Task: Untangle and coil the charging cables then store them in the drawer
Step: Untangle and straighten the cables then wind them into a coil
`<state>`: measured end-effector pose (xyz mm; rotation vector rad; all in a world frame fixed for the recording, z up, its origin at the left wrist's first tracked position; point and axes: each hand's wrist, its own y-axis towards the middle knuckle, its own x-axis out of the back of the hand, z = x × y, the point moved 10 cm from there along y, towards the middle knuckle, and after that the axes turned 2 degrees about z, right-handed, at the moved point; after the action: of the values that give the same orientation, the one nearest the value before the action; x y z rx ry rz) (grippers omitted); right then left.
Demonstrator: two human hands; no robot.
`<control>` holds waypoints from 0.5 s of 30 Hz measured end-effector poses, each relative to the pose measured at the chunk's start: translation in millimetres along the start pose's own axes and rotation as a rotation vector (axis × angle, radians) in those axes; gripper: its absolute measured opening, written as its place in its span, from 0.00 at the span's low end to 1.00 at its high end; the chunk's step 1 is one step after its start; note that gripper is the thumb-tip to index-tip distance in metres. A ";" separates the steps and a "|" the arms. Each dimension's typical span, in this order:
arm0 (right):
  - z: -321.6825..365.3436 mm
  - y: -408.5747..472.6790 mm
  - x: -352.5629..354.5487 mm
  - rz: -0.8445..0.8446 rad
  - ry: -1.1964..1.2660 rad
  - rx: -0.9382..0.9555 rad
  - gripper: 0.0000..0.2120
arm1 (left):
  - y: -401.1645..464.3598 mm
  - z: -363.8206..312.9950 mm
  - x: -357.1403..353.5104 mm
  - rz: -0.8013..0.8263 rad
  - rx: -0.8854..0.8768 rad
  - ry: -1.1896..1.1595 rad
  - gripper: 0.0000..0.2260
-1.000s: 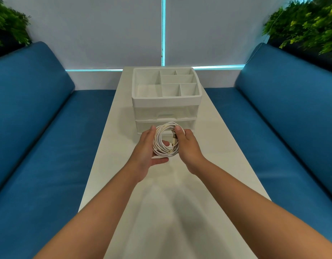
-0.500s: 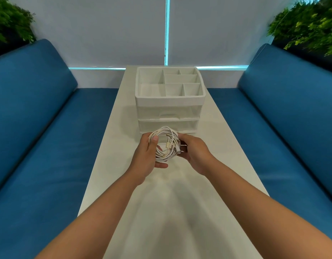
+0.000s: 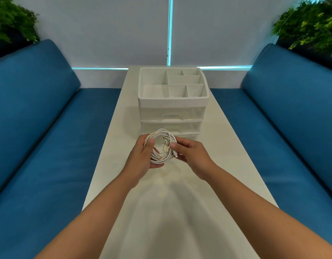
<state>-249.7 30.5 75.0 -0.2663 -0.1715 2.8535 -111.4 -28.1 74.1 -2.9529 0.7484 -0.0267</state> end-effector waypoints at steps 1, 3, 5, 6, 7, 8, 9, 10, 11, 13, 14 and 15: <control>-0.9 0.3 -0.1 0.003 0.000 -0.005 0.13 | -0.2 1.1 0.2 0.000 0.003 -0.002 0.12; -3.1 1.9 -0.4 0.009 -0.005 -0.012 0.12 | -1.3 3.6 1.4 -0.008 0.012 -0.021 0.12; -5.6 4.3 0.3 0.000 -0.011 -0.031 0.11 | -2.5 5.2 3.5 -0.016 0.013 -0.043 0.12; -6.7 5.8 1.3 -0.014 -0.019 -0.041 0.10 | -3.0 5.7 4.9 -0.019 0.012 -0.050 0.12; -8.5 8.2 3.8 -0.038 -0.032 -0.051 0.10 | -3.1 6.2 6.7 -0.023 0.010 -0.055 0.12; -10.5 10.7 6.9 -0.068 -0.034 -0.063 0.10 | -3.1 6.5 8.9 -0.030 0.009 -0.063 0.12; -13.2 13.7 11.0 -0.109 -0.019 -0.078 0.11 | -3.0 6.9 11.8 -0.040 0.009 -0.072 0.12; -16.6 16.7 14.9 -0.152 0.018 -0.100 0.11 | -2.4 7.1 15.1 -0.053 0.009 -0.080 0.12; -20.7 20.6 18.6 -0.193 0.066 -0.123 0.12 | -2.0 7.1 18.7 -0.066 0.009 -0.086 0.12; -28.9 29.9 21.7 -0.249 0.171 -0.166 0.13 | -2.1 6.1 25.8 -0.088 0.007 -0.087 0.11; -32.9 35.4 22.0 -0.270 0.218 -0.188 0.12 | -2.4 5.4 29.5 -0.099 0.004 -0.083 0.10; -36.8 41.2 21.6 -0.288 0.261 -0.210 0.10 | -2.5 4.9 33.3 -0.109 0.000 -0.073 0.10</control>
<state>-273.4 0.4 29.7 -0.5994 -0.4197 2.4885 -80.7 -41.3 69.2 -2.9735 0.5783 0.0726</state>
